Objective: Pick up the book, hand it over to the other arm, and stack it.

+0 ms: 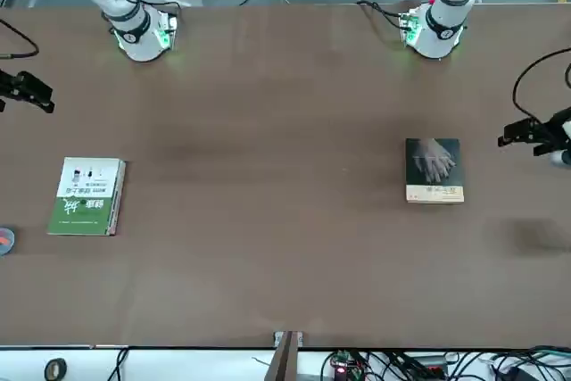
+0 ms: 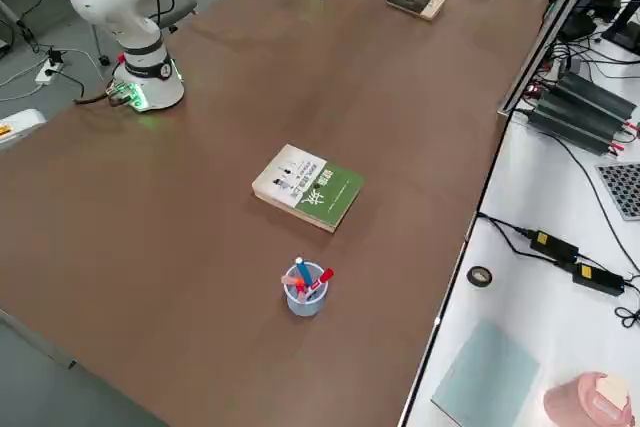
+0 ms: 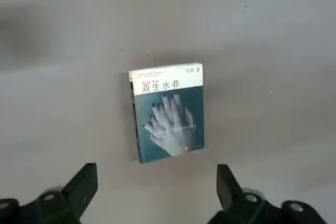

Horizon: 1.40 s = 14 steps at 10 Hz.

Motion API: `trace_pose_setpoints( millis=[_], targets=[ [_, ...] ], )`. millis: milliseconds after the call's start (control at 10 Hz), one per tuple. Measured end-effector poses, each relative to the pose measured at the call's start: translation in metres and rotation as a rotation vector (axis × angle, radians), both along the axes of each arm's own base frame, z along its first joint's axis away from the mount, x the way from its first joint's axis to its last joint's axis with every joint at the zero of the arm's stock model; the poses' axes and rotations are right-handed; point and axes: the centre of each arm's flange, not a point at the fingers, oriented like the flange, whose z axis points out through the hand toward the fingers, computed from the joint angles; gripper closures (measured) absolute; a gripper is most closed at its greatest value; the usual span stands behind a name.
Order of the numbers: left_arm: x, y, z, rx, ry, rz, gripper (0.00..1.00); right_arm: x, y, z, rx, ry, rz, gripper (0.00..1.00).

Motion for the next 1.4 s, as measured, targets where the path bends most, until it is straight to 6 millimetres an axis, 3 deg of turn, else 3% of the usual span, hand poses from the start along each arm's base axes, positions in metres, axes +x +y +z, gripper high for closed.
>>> trace_pose_setpoints(
  millis=[700, 1400],
  targets=[
    [0.012, 0.002, -0.083, -0.004, 0.001, 0.014, 0.0, 0.0, 0.002, 0.0, 0.0, 0.001, 0.003, 0.0],
    [0.017, 0.031, -0.156, -0.026, 0.043, 0.011, 0.0, -0.003, 0.003, -0.003, -0.003, 0.027, 0.006, 0.0]
  ],
)
